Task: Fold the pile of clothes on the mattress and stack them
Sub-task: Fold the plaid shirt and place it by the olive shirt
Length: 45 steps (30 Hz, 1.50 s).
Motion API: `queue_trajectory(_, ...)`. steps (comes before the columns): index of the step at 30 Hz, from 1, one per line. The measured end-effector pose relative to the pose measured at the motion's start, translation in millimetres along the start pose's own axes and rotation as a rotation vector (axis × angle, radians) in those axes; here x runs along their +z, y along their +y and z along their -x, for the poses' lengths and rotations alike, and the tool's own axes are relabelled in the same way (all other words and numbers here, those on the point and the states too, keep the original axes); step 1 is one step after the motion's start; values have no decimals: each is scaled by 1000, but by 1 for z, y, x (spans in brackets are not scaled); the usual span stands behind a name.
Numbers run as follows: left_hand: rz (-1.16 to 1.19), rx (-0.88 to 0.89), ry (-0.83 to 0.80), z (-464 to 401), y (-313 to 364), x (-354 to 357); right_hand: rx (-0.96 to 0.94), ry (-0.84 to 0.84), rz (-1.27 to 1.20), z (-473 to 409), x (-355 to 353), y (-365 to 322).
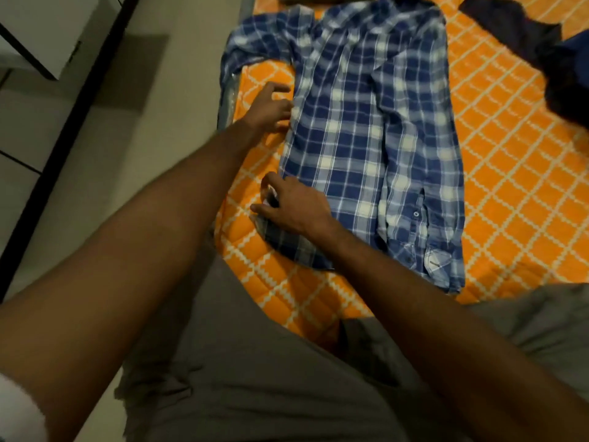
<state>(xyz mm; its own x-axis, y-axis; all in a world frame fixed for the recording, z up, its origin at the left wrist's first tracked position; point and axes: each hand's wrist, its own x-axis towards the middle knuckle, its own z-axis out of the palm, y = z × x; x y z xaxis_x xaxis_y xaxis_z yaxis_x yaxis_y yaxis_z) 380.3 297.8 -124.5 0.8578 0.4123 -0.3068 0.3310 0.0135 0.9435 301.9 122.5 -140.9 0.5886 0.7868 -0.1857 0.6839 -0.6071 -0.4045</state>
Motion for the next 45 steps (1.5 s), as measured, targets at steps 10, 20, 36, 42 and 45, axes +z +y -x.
queue_trajectory(10, -199, 170, 49, -116, 4, 26, 69, 45, -178, 1, 4, 4)
queue_trajectory(20, -587, 307, 80, -163, 9, 29, 251, -62, -1142, 14, -10, 33)
queue_trajectory(36, -782, 569, 138, -145, 50, 153, 157, 44, -769, 94, -71, 123)
queue_trajectory(42, -895, 447, 16, -147, 43, 206, 182, 59, -453, 111, -65, 146)
queue_trajectory(45, -961, 373, 9, -143, 32, 219, 232, -7, -345, 113, -60, 154)
